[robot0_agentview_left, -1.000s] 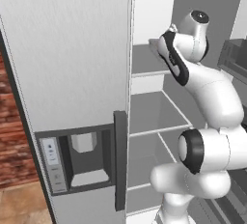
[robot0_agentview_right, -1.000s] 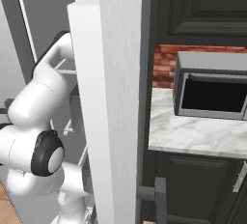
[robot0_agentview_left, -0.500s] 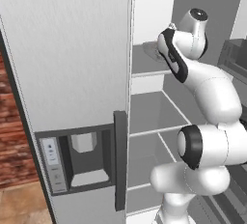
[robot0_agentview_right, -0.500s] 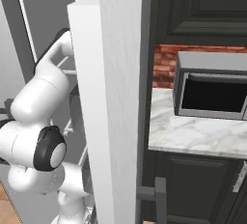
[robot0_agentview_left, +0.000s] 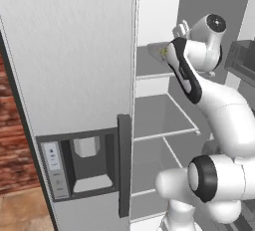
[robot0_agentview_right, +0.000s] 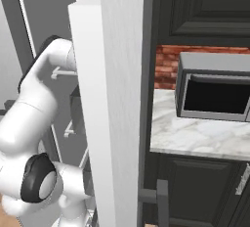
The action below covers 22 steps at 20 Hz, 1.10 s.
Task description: Place two dumplings into each of the tupperware containers and then place the containers in the fridge.
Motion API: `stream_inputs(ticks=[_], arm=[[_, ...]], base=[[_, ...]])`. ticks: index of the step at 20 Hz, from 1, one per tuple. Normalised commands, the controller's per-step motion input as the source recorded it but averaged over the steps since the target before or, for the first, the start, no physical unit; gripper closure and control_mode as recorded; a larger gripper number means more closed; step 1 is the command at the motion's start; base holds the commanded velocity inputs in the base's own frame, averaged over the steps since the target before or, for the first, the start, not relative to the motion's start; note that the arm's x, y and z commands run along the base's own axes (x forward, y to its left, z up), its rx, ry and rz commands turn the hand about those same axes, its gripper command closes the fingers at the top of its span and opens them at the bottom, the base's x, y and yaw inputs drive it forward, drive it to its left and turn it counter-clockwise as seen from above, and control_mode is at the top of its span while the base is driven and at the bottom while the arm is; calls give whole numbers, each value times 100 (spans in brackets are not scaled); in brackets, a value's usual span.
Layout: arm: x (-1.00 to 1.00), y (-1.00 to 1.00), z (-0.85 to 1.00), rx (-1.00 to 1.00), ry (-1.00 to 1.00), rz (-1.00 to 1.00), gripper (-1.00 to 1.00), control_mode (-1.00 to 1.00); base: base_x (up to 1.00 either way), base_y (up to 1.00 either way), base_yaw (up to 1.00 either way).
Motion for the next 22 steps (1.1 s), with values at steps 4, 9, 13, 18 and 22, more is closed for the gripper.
stream_inputs(ticks=[4, 9, 13, 18, 22], arm=[[-100, 0, 28, -1, -12, -4, -100, -100], [-100, 0, 33, -1, 0, -4, -100, -100], [-100, 3, 5, 0, 9, 1, -100, -100], [-100, 33, 1, -6, 14, 22, -100, -100], [-100, 53, -1, -20, 14, 37, -100, -100]], base=[[0, 0, 0], [0, 0, 0], [0, 0, 0], [0, 0, 0], [0, 0, 0]])
